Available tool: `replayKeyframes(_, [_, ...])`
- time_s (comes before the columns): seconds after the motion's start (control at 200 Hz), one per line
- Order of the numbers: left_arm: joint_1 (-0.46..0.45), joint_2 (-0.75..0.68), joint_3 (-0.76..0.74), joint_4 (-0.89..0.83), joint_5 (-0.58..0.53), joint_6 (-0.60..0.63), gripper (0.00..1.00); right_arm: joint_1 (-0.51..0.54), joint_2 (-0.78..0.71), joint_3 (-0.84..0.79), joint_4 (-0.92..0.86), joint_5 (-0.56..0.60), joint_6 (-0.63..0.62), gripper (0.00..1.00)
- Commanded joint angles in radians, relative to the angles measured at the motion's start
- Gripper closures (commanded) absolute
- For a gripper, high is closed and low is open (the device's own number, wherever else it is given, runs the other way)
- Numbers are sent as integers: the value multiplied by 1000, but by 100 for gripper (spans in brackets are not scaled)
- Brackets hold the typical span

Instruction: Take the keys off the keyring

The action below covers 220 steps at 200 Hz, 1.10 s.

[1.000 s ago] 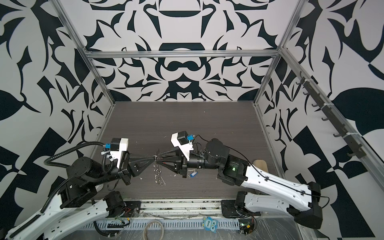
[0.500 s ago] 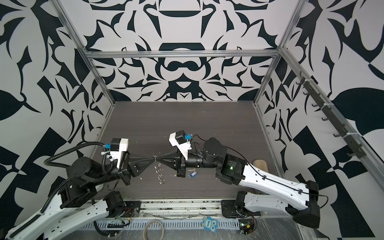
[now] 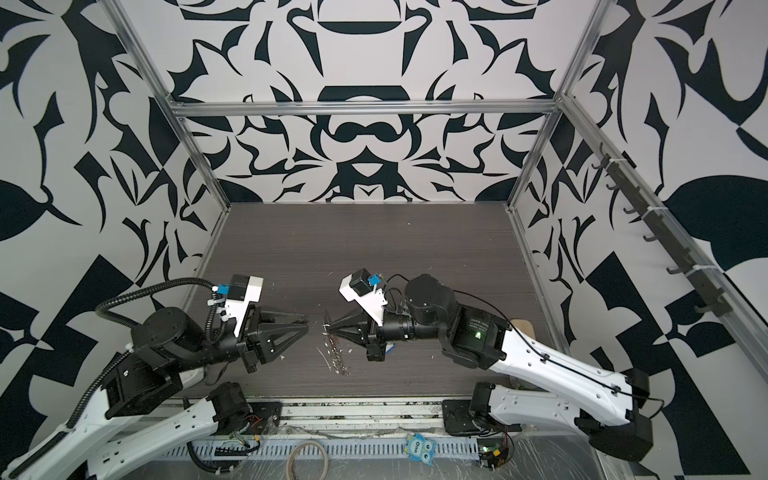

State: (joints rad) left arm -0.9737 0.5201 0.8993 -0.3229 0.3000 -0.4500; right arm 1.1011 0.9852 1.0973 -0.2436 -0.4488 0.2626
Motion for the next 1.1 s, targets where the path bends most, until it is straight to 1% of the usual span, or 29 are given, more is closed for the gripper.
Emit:
replayKeyframes(0.0, [1, 61, 73, -158, 35, 33, 67, -15, 17, 97, -138, -56, -53, 100])
replayKeyframes(0.125, [1, 135, 140, -240, 60, 58, 68, -20, 57, 156, -230, -73, -81, 100])
replayKeyframes(0.37, [2, 213, 186, -277, 109, 70, 75, -26, 88, 202, -259, -88, -89, 100])
replayKeyframes(0.51, [1, 224, 185, -281, 120, 68, 81, -33, 87, 208, -259, -77, -91, 100])
replayKeyframes(0.84, [3, 242, 187, -272, 143, 63, 81, -35, 102, 213, -236, -70, -82, 100])
replayKeyframes(0.95, [1, 245, 187, -268, 140, 63, 89, -35, 105, 213, -229, -69, -79, 100])
replayKeyframes(1.045, [1, 240, 183, -259, 137, 62, 90, -35, 105, 213, -215, -61, -72, 100])
replayKeyframes(1.095, [1, 239, 179, -254, 136, 61, 93, -35, 104, 211, -204, -60, -65, 100])
